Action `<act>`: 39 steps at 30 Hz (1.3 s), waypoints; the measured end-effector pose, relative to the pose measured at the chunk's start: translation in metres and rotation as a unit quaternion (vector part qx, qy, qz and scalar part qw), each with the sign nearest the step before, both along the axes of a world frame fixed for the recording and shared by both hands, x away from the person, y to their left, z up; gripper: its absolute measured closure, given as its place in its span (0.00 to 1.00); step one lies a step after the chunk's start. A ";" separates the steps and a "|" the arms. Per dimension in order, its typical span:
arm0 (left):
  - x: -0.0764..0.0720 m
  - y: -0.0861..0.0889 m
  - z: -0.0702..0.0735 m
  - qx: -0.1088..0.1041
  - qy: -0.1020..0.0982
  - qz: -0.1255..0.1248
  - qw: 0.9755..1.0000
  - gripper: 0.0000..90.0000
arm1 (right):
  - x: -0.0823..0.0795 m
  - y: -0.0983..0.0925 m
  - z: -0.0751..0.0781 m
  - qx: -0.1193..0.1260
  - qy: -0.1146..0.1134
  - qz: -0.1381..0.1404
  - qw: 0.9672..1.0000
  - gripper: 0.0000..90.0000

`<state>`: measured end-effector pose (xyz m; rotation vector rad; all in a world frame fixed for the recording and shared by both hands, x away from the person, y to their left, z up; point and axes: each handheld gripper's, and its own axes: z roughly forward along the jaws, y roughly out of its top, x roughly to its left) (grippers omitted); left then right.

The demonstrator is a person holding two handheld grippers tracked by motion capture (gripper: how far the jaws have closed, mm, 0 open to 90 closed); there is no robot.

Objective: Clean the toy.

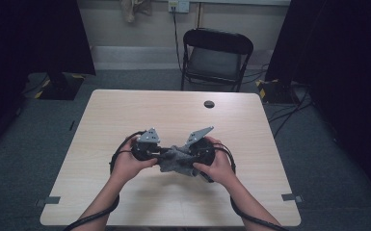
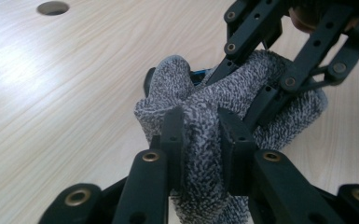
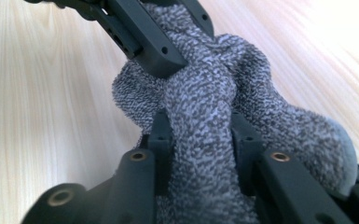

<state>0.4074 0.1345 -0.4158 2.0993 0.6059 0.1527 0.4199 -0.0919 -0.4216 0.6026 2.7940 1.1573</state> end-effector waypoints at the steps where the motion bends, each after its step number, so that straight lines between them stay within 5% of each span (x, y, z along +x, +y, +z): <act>1: 0.000 0.003 0.001 0.001 0.003 0.003 1.000 0.84 | 0.000 0.002 0.000 0.006 0.001 -0.006 1.000 0.72; 11: -0.001 0.042 -0.004 -0.014 0.008 0.057 0.998 0.85 | 0.000 0.003 0.005 0.035 -0.017 -0.041 0.998 0.36; 14: -0.002 0.056 -0.009 -0.019 0.011 0.073 0.997 0.84 | -0.001 -0.003 0.008 0.029 -0.023 -0.046 0.998 0.33; 16: -0.003 0.066 -0.013 0.003 0.007 0.091 0.996 0.84 | 0.001 -0.009 0.009 0.035 -0.018 -0.051 0.998 0.30; 20: -0.004 0.086 -0.022 0.012 0.010 0.115 0.993 0.84 | 0.004 -0.024 0.007 0.040 -0.015 -0.069 0.997 0.28; 23: -0.007 0.094 -0.027 0.013 0.013 0.126 0.992 0.84 | 0.005 -0.034 0.000 0.018 -0.020 -0.090 0.996 0.27; 26: -0.008 0.098 -0.034 0.017 0.019 0.130 0.991 0.84 | 0.007 -0.043 -0.012 -0.004 -0.026 -0.116 0.993 0.23; 34: -0.014 0.101 -0.051 0.017 0.035 0.124 0.992 0.80 | 0.009 -0.055 -0.046 -0.017 -0.019 -0.168 0.986 0.20; 39: -0.016 0.103 -0.052 0.015 0.023 0.109 0.994 0.64 | 0.013 -0.053 -0.056 -0.016 -0.009 -0.174 0.985 0.20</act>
